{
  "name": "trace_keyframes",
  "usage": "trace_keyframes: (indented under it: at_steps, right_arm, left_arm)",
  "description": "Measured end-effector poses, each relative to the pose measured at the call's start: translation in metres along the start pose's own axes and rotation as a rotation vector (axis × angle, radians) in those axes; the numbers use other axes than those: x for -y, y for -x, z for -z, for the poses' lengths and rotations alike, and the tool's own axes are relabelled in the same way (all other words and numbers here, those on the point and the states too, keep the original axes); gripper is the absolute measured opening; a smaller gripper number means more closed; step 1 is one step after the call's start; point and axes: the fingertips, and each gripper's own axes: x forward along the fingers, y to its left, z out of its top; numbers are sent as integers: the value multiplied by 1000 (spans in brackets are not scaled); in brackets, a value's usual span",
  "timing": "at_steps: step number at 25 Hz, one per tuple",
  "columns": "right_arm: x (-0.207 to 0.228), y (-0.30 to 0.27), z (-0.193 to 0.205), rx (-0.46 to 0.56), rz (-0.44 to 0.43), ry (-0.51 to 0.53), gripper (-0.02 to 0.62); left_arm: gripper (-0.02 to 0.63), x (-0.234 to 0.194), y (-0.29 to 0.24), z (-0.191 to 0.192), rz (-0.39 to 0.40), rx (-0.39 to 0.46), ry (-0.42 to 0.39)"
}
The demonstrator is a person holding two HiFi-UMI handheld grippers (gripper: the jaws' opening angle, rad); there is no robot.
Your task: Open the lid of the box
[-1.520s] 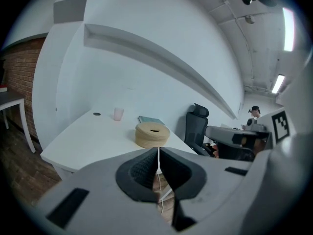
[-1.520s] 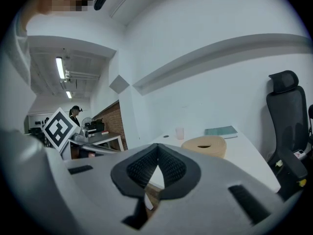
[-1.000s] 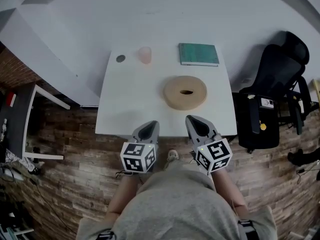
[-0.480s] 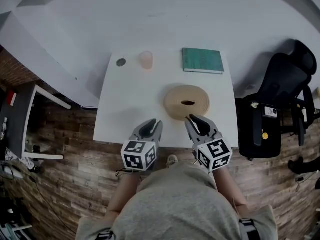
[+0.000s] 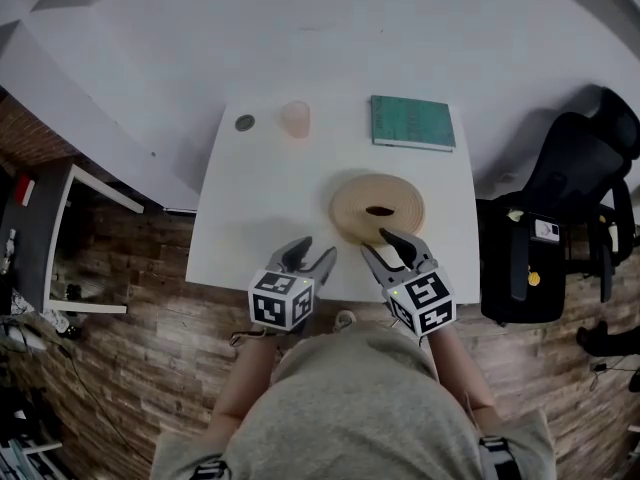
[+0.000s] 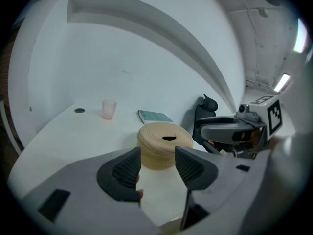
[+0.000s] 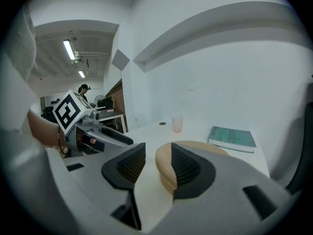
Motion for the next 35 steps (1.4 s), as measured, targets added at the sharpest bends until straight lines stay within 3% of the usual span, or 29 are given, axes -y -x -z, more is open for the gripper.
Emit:
trace_keyframes:
  at_steps: [8, 13, 21, 29, 35]
  right_arm:
    - [0, -24, 26, -133, -30, 168, 190]
    - [3, -35, 40, -224, -55, 301, 195]
    - [7, -53, 61, -338, -89, 414, 195]
    - [10, -70, 77, -419, -109, 569, 195]
    - [13, -77, 79, -429, -117, 594, 190]
  left_arm:
    - [232, -4, -31, 21, 63, -76, -7]
    - [247, -5, -50, 34, 72, -129, -33]
    - [253, -9, -74, 50, 77, -205, -58]
    - [255, -15, -95, 59, 92, -260, -88]
    - [253, -17, -108, 63, 101, -290, -101]
